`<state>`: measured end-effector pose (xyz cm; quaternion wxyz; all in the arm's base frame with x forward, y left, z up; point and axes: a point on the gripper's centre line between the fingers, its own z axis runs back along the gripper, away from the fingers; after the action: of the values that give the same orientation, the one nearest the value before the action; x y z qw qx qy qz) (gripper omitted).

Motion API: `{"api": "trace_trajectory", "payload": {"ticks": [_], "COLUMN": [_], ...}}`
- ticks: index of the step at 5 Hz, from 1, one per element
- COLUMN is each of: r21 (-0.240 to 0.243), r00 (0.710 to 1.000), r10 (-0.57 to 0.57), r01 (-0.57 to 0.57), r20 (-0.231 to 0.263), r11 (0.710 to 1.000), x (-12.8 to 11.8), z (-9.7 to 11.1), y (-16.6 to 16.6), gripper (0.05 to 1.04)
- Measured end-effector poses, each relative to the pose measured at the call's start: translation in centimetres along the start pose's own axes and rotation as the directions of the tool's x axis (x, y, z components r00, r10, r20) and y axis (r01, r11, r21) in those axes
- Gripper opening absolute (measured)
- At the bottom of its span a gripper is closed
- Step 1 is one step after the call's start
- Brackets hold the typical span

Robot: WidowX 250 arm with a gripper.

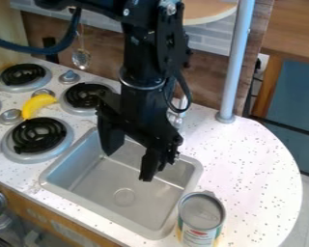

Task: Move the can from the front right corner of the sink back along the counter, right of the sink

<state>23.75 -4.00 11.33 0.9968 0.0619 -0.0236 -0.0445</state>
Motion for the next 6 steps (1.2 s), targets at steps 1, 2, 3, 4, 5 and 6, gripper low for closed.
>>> {"api": "trace_trajectory", "payload": {"ticks": [1,2,3,4,5,6], "r21": [0.0,-0.015,-0.03,-0.052,-0.053,-0.108], "r00": [1.0,0.999,1.0,0.998,0.988,0.965], "r10": [-0.002,0.006,-0.009,0.0,0.021,0.098], "r01": [0.002,-0.006,0.009,0.003,-0.013,-0.073], "r20": [-0.02,-0.046,0.0,0.07,0.156,0.242], "r11": [1.0,1.0,1.0,0.999,0.998,0.991], "x": [-0.3,-1.9,-3.1,-4.1,-4.5,-3.8], "z": [-0.6,-2.8,-3.6,-5.1,-6.6,-8.4], "y": [-0.1,-0.5,-1.2,-1.4,-2.3,-3.1], "gripper": [0.999,0.999,0.999,0.999,0.999,0.999]}}
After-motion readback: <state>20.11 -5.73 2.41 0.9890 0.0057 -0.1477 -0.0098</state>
